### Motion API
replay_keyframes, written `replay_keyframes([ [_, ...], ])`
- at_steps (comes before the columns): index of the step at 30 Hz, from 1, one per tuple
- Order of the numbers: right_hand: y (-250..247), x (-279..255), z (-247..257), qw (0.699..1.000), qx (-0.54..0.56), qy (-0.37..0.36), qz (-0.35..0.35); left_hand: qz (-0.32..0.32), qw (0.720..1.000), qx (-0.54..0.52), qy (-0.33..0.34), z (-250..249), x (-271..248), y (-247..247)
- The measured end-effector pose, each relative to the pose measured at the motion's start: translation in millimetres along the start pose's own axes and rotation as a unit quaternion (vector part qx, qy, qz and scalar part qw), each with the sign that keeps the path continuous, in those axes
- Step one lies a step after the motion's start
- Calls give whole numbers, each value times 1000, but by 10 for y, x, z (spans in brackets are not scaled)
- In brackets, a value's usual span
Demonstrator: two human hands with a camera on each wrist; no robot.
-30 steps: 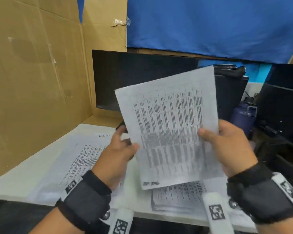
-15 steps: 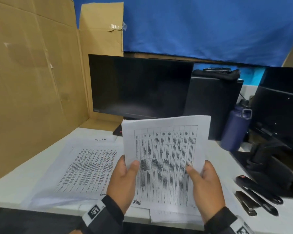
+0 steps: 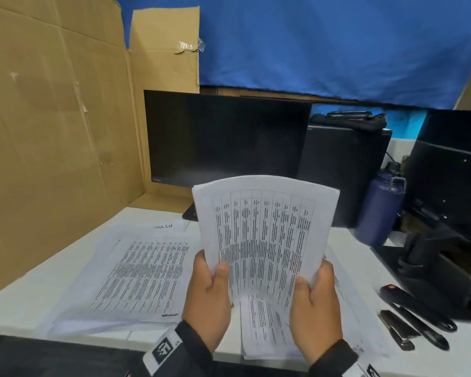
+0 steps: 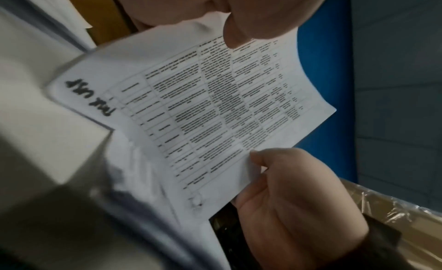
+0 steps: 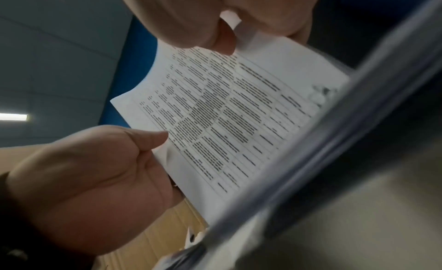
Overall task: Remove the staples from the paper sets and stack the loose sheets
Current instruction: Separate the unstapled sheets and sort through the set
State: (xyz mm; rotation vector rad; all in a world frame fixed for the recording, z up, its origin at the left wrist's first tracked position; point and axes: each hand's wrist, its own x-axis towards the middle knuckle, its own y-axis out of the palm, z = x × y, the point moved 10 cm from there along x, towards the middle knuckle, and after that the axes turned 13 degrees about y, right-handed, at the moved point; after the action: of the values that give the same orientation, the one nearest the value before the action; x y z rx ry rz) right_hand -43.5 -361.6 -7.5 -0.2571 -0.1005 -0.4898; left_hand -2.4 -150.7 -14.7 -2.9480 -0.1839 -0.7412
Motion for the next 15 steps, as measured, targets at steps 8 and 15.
replay_keyframes([
  [8, -46, 39, -50, 999, 48, 20, -7, -44, 996, -52, -61, 253, 87, -115],
  [15, -87, 41, -120, 994, 102, 37, -12, -77, 992, -79, -65, 342, 144, -241],
])
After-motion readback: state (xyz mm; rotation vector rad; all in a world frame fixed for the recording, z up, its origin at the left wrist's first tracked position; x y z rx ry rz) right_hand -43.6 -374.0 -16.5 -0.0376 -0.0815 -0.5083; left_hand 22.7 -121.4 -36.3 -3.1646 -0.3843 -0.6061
